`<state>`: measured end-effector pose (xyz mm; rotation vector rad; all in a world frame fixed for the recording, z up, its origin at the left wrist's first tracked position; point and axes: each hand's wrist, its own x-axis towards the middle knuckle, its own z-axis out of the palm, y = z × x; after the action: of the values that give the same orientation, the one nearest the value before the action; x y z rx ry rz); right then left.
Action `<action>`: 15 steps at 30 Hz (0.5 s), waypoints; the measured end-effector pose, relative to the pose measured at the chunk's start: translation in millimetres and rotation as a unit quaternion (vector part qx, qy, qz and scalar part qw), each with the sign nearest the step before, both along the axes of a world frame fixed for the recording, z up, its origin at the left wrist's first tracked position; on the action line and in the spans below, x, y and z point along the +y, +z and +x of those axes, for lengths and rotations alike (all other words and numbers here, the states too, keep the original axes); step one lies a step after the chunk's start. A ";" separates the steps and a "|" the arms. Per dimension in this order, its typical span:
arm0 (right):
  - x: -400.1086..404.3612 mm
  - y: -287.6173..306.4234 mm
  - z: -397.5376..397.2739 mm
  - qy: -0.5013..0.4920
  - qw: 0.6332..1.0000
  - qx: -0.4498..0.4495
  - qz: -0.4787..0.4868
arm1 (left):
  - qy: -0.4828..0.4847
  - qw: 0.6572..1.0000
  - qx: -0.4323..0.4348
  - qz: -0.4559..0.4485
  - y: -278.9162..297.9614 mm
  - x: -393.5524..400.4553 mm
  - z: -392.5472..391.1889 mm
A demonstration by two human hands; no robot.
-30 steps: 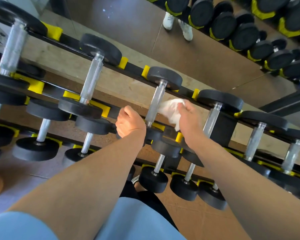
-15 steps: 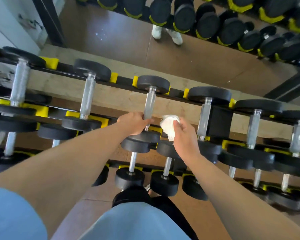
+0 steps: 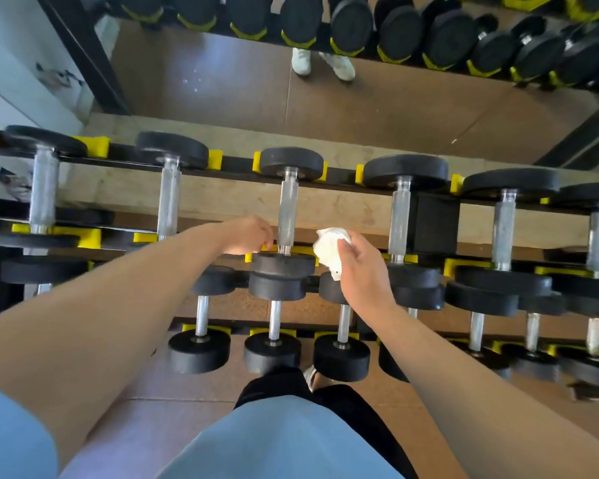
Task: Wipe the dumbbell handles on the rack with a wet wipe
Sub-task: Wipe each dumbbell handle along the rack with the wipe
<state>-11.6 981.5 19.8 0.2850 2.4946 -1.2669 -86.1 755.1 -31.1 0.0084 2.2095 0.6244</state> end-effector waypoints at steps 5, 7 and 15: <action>11.0 1.2 1.0 -0.014 1.000 -0.001 0.006 | -0.061 0.997 -0.040 -0.004 7.6 0.3 -6.2; 14.5 2.1 1.8 -0.019 1.000 0.003 0.006 | -0.099 0.994 -0.036 -0.036 5.8 11.3 -7.4; 21.3 2.2 2.2 -0.032 0.999 0.002 -0.009 | -0.072 0.997 0.022 0.030 -15.1 -0.2 -7.5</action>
<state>-9.4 1002.8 22.0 0.3602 2.4958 -1.3144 -93.6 754.9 -46.3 0.2120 2.2082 0.6146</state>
